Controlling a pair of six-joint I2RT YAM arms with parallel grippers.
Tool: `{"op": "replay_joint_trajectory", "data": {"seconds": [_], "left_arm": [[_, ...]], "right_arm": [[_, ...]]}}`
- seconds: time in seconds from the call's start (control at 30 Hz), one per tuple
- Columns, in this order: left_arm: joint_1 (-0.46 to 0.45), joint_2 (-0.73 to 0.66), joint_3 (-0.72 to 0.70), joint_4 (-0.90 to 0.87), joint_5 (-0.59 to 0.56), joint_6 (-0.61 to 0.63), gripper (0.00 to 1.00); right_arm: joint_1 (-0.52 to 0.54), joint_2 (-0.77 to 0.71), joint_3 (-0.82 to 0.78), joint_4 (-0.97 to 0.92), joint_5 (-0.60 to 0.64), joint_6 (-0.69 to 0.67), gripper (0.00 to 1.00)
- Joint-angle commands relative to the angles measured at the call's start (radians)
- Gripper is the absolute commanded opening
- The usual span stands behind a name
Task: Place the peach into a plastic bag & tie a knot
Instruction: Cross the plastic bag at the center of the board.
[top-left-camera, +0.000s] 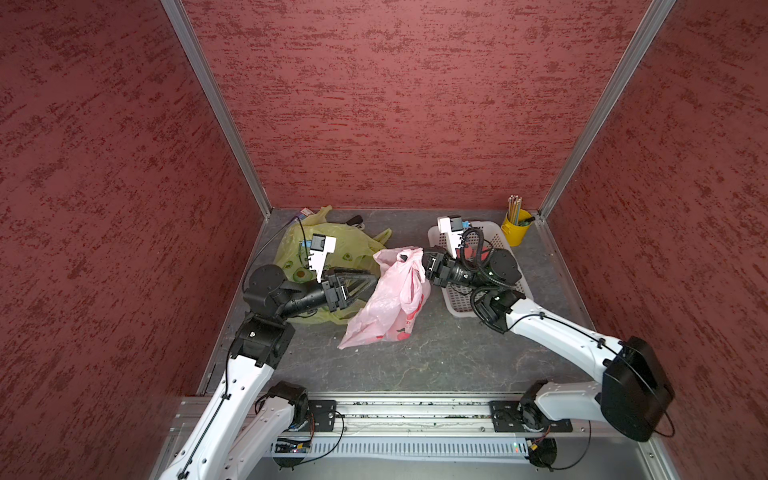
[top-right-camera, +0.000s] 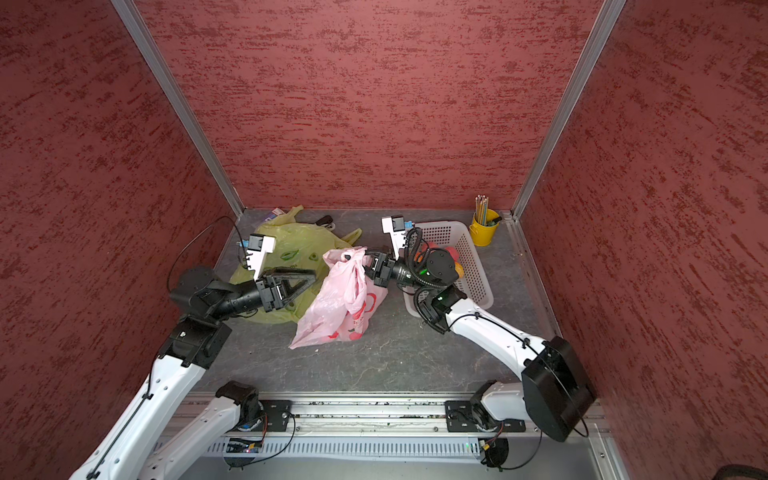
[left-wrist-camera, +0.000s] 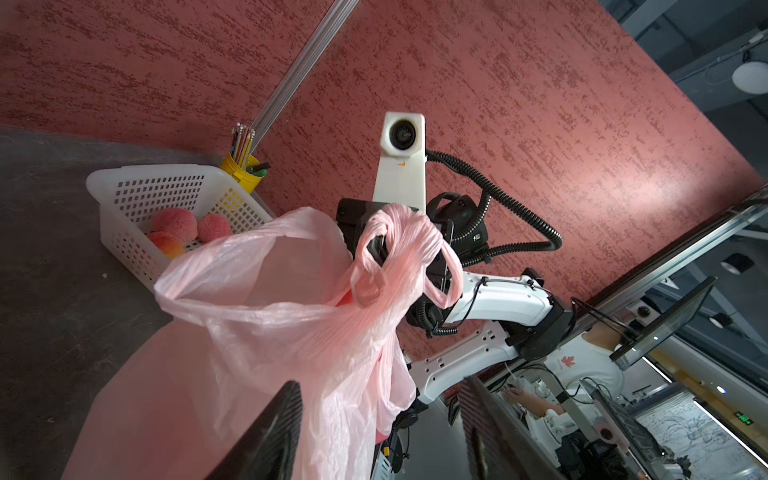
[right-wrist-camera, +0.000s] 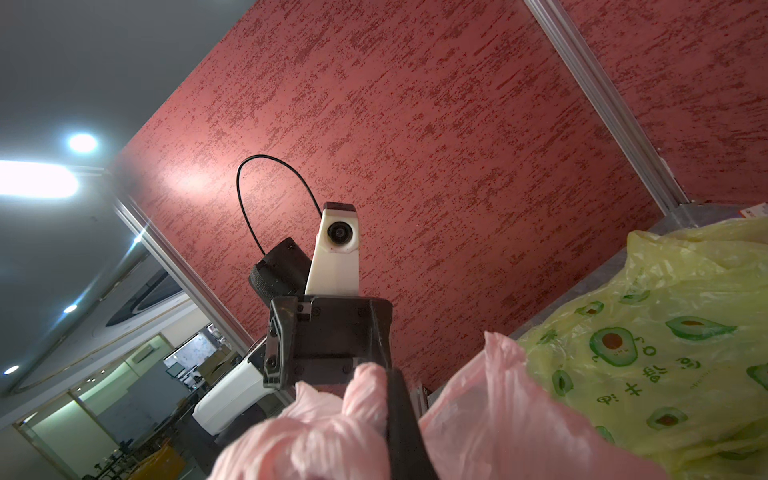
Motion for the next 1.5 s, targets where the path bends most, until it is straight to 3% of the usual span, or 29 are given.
{"op": "replay_joint_trajectory", "data": {"seconds": [0.0, 0.17, 0.6, 1.03, 1.3, 1.47], "left_arm": [[0.015, 0.031, 0.045, 0.066, 0.003, -0.078, 0.61], [-0.002, 0.092, 0.064, 0.175, -0.016, -0.136, 0.61], [-0.228, 0.272, 0.166, 0.044, -0.155, 0.063, 0.66], [-0.303, 0.257, 0.001, 0.235, -0.202, -0.014, 0.61], [-0.33, 0.294, -0.014, 0.312, -0.227, -0.028, 0.29], [-0.337, 0.327, -0.033, 0.389, -0.256, -0.046, 0.2]], "right_arm": [[-0.006, -0.006, 0.027, 0.038, -0.015, -0.003, 0.0], [-0.006, -0.009, 0.027, 0.021, -0.018, -0.01, 0.0], [-0.006, 0.002, 0.035, 0.033, -0.022, 0.0, 0.0], [-0.006, -0.005, 0.036, 0.064, -0.015, 0.023, 0.0], [-0.003, 0.01, 0.003, 0.202, 0.007, 0.15, 0.0], [0.004, 0.018, -0.041, 0.339, 0.048, 0.279, 0.0]]}}
